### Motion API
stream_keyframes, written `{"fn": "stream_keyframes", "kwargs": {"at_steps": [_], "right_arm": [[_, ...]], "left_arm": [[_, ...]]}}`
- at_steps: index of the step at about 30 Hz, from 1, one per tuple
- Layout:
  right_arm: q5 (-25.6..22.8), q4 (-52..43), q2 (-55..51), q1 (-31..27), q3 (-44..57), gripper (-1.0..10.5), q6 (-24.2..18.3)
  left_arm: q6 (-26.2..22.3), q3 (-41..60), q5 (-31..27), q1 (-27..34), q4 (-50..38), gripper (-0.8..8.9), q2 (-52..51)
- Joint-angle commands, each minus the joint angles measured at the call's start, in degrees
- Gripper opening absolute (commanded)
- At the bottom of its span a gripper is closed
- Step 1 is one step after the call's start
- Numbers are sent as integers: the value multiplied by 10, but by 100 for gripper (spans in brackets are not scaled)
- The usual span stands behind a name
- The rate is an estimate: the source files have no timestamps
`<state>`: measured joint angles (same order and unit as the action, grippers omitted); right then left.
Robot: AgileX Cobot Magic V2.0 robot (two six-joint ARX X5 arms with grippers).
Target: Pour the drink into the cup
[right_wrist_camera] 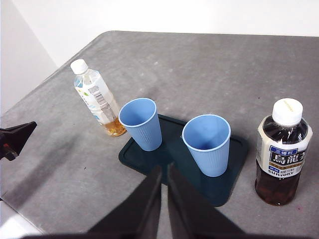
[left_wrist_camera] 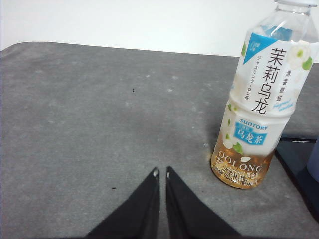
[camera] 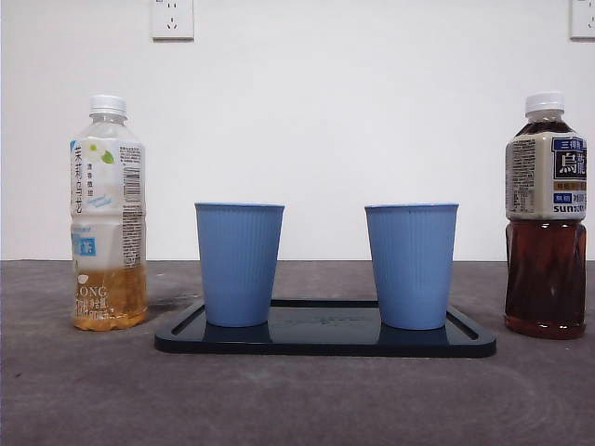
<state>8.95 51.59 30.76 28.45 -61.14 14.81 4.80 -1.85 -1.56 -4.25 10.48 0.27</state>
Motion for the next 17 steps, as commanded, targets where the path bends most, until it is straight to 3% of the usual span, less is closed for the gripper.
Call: {"fn": "stream_keyframes", "kwargs": {"at_steps": [1,13,17], "right_arm": [[0,-6,2,3,-7,19,-5],[-4,-33,-3,-5,8,18,-8],[-62,-153,-38,-70,101,14,-61]], "left_arm": [[-9,12,-2,0,1,20,-1],[-9,12,-2,0,1,20,-1],[-9,12,-2,0,2,20,-1]]}}
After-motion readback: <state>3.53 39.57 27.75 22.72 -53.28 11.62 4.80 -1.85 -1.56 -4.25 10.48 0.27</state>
